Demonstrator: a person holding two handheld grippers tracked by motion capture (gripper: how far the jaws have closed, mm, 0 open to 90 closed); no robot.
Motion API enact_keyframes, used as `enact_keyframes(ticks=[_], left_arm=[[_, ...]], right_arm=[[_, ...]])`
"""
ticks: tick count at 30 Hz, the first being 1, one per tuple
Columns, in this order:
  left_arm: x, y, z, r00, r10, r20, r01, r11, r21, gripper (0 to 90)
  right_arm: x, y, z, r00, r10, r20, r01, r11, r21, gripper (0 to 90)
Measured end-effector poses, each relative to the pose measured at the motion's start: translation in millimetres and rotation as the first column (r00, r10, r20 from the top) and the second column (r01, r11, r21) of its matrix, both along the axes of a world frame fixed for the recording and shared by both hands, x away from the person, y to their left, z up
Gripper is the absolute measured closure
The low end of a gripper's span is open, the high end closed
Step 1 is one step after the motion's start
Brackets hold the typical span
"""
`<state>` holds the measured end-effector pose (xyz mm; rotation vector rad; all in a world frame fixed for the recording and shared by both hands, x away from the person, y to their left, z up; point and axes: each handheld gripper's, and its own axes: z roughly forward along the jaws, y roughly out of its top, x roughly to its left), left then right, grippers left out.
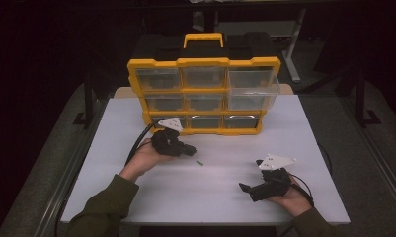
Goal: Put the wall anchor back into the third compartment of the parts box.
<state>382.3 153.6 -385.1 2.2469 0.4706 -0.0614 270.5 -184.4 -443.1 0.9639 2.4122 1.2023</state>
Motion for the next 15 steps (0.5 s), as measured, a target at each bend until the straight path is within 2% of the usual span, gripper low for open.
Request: enact_keyframes(ticks=[3,4,6,9,15], left_arm=[[0.0,-1.9,7.3,0.9996,0.015,-0.025,-0.015,0.9995,-0.026,85.1],[1.4,-1.5,10.2,0.9999,0.003,-0.016,-0.003,0.9999,-0.017,85.1],[1.7,-3.0,15.4,0.9996,0.010,-0.026,-0.011,0.9994,-0.034,85.2],[3.4,-4.1,24.2,0.9999,0.002,-0.014,-0.002,0.9995,-0.030,85.1],[4.9,-7.3,41.5,0.9998,-0.007,-0.021,0.006,0.9989,-0.046,85.2]], right_arm=[[0.1,-0.2,-0.1,1.0000,-0.001,-0.002,0.001,1.0000,0.000,0.0],[0.1,-0.2,-0.1,1.0000,-0.001,-0.002,0.001,1.0000,0.000,0.0],[0.1,-0.3,0.1,1.0000,-0.001,-0.001,0.001,1.0000,0.000,0.0],[0.2,-0.4,0.2,1.0000,-0.002,-0.002,0.002,1.0000,0.000,0.0],[0.0,-0.5,0.3,1.0000,-0.003,-0.002,0.003,1.0000,0.001,0.0]])
